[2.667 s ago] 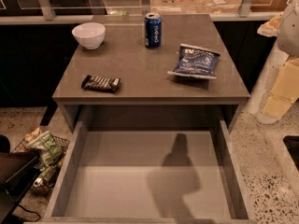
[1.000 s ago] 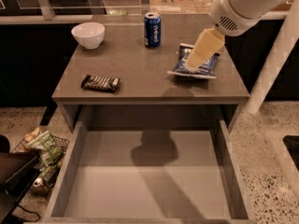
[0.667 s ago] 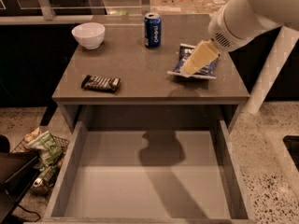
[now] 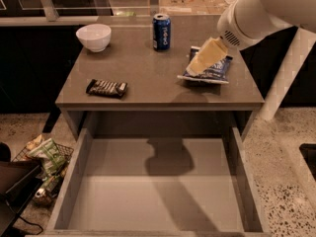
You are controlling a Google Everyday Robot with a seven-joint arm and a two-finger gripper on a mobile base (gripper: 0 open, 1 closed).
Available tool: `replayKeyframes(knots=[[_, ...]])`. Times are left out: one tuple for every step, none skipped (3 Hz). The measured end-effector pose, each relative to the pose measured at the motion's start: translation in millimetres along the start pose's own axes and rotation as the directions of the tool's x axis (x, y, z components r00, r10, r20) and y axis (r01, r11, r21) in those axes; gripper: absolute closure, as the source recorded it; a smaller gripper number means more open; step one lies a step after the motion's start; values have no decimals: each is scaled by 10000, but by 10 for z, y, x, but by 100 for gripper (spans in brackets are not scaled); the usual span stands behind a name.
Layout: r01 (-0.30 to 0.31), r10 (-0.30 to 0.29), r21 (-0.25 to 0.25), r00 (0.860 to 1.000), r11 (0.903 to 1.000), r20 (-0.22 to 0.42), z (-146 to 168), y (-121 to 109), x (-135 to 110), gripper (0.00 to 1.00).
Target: Place blue chip bag into top drawer
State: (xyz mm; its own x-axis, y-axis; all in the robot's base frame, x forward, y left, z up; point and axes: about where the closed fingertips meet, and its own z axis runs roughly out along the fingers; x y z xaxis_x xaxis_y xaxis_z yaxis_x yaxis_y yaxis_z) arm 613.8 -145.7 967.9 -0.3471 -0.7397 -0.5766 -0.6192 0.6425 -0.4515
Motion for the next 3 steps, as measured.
replayKeyframes(knots=[[82,-82,29,9999,10000,-146,98,3,-76,0],[-210,203,-186,9991,9996,-374,435,-63,-192,0],[-950,930,-521,9949,9941,-395,810,-199,-224,0]])
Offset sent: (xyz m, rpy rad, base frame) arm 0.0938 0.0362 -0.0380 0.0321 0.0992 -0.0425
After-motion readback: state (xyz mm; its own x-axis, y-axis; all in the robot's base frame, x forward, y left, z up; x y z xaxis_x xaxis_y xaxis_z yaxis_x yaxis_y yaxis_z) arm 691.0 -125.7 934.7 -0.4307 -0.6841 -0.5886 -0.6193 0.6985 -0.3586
